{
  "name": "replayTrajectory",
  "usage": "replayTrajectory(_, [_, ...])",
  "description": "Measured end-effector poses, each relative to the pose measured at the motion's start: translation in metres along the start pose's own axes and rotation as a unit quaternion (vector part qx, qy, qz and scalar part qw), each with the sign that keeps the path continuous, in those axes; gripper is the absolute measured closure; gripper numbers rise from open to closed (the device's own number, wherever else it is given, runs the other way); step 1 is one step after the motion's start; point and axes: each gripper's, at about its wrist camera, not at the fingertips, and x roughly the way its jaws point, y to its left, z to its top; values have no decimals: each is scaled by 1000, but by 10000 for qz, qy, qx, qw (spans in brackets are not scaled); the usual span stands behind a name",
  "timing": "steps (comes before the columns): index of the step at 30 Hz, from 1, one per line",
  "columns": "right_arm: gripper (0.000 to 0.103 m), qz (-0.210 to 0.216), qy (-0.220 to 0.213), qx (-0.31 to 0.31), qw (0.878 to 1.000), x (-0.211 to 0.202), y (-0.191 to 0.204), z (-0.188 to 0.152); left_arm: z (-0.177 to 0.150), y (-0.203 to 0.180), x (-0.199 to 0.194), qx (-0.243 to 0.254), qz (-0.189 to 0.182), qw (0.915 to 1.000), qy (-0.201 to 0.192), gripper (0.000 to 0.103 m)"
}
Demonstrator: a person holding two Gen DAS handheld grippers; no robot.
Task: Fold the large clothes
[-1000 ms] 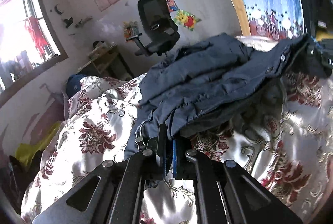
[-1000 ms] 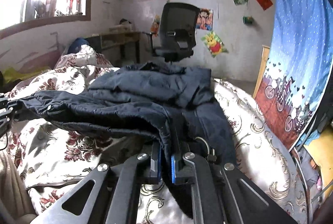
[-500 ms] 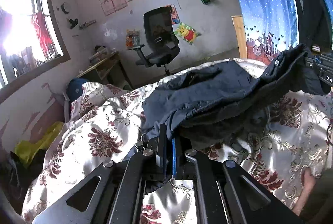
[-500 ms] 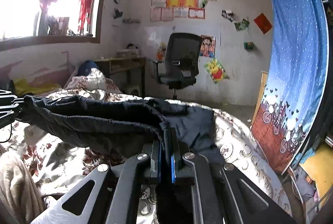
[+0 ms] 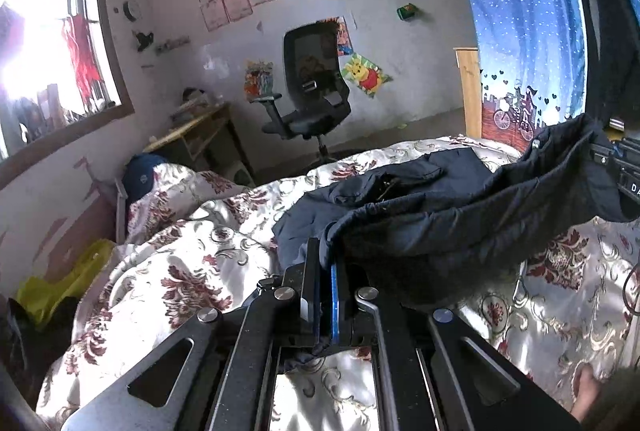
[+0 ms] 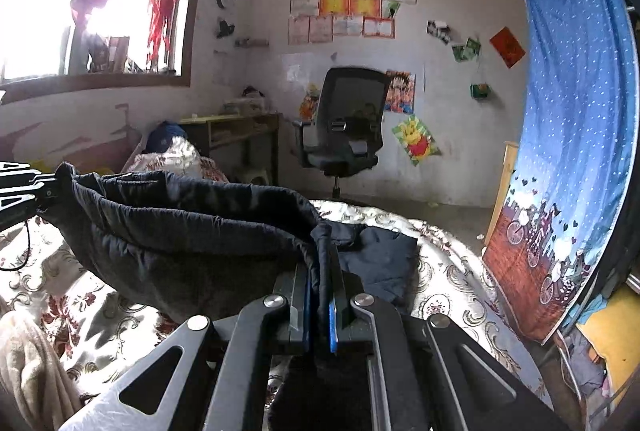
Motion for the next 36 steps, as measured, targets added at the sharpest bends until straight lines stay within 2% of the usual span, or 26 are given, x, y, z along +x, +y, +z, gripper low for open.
replayTrajectory(8, [97, 24, 215, -1, 9998, 39, -8, 16, 23, 13, 42, 15, -5, 9998, 188, 101])
replayTrajectory(16, [97, -27, 384, -143, 9992, 75, -12, 31, 42, 29, 80, -413, -201, 9981, 410, 101])
replayTrajectory(21, [97, 94, 581, 118, 9982, 105, -26, 43, 58, 38, 104, -756, -360, 9950, 549, 101])
replayTrajectory(36, [97, 37, 865, 158, 9961, 218, -40, 62, 88, 61, 204, -1235, -377, 9881, 836, 101])
